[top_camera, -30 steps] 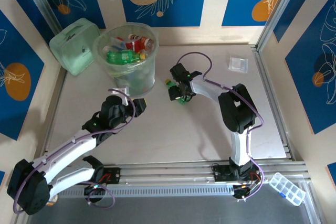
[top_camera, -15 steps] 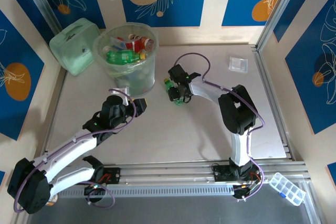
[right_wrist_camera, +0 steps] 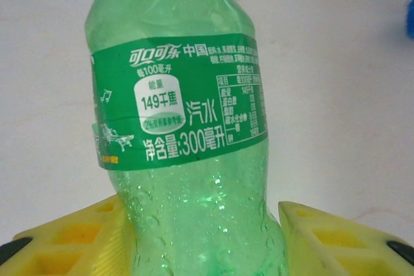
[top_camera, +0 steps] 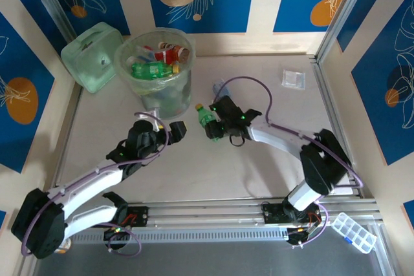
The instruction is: Put the plastic bottles in the bin
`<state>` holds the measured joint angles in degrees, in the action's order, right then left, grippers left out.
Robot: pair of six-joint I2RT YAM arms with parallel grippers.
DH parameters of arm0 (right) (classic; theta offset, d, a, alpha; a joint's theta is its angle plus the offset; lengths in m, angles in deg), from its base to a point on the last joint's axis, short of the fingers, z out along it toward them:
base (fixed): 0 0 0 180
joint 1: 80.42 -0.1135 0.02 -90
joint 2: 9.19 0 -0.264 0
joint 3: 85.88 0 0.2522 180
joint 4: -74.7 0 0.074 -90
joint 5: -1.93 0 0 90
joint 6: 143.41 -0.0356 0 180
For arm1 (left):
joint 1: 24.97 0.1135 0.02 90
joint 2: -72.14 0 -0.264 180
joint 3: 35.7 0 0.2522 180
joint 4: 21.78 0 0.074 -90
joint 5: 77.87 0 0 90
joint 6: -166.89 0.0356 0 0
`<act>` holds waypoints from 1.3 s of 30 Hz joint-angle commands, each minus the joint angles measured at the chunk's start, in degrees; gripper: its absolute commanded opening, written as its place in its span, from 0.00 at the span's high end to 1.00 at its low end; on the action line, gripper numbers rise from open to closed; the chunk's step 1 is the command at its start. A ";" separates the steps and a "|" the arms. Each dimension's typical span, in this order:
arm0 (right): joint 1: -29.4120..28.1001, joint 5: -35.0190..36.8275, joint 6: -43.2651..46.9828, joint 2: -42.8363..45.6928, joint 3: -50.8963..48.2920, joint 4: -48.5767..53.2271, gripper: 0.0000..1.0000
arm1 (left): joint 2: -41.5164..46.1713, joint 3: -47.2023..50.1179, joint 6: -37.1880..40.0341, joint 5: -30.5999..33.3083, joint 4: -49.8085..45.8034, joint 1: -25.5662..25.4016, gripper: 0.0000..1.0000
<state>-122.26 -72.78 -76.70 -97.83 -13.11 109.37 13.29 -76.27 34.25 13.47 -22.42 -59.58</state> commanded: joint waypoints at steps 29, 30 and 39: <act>-2.99 -16.24 -8.77 17.45 -15.01 -24.37 0.50 | -31.18 1.64 -22.36 -36.76 67.39 3.91 0.29; -2.81 -16.62 -8.85 17.62 -15.05 -24.29 0.50 | -30.79 1.13 -21.64 -37.42 66.66 3.49 0.33; -2.54 -17.55 -8.21 19.72 -14.43 -22.11 0.44 | -16.39 0.16 -8.76 -32.61 43.08 1.65 0.50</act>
<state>-125.21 -90.18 -84.85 -79.23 -28.00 86.66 -7.93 -74.50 18.21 -19.34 29.36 -56.76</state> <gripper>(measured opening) 0.558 0.586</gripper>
